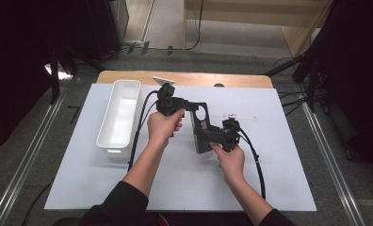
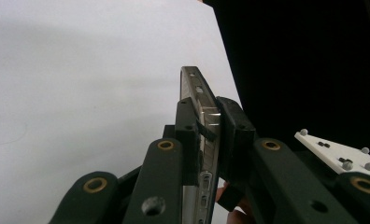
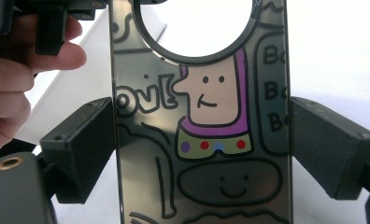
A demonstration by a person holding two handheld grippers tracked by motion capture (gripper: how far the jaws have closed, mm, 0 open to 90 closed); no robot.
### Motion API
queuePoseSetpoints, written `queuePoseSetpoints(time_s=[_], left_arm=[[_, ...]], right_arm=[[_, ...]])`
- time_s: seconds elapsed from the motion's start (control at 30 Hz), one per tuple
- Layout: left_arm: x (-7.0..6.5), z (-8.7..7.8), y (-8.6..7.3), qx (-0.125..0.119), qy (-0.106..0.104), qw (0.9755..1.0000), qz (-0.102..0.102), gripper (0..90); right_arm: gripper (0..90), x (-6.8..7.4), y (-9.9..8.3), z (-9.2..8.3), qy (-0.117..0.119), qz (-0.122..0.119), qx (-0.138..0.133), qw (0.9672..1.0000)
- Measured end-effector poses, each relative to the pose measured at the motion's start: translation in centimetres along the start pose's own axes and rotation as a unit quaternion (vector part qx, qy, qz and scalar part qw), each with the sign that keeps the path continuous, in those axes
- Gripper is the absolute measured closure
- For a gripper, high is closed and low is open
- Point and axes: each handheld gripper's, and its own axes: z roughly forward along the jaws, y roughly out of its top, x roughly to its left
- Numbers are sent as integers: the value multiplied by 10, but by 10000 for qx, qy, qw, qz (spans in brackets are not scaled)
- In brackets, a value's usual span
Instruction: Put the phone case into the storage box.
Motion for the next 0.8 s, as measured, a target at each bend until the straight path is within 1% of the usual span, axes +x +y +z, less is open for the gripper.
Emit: queuePoseSetpoints(time_s=[0.1,0.3,0.5,0.53,0.6,0.8], left_arm=[[0,-1,0,-8,-41,10000,-15,794],[0,-3,1,-39,-42,10000,-2,794],[-1,-3,0,-9,-40,10000,33,794],[0,-2,0,-5,-61,10000,25,794],[-1,-2,0,-7,-69,10000,34,794],[-2,-3,0,-2,-72,9999,71,794]], right_arm=[[103,0,0,0,31,5,-20,10000],[102,3,1,1,-11,-26,-76,10000],[101,2,1,2,48,1,1,10000],[100,2,1,2,9,-10,-5,10000],[98,2,2,1,-1,-6,40,10000],[94,4,3,2,-45,-9,37,10000]])
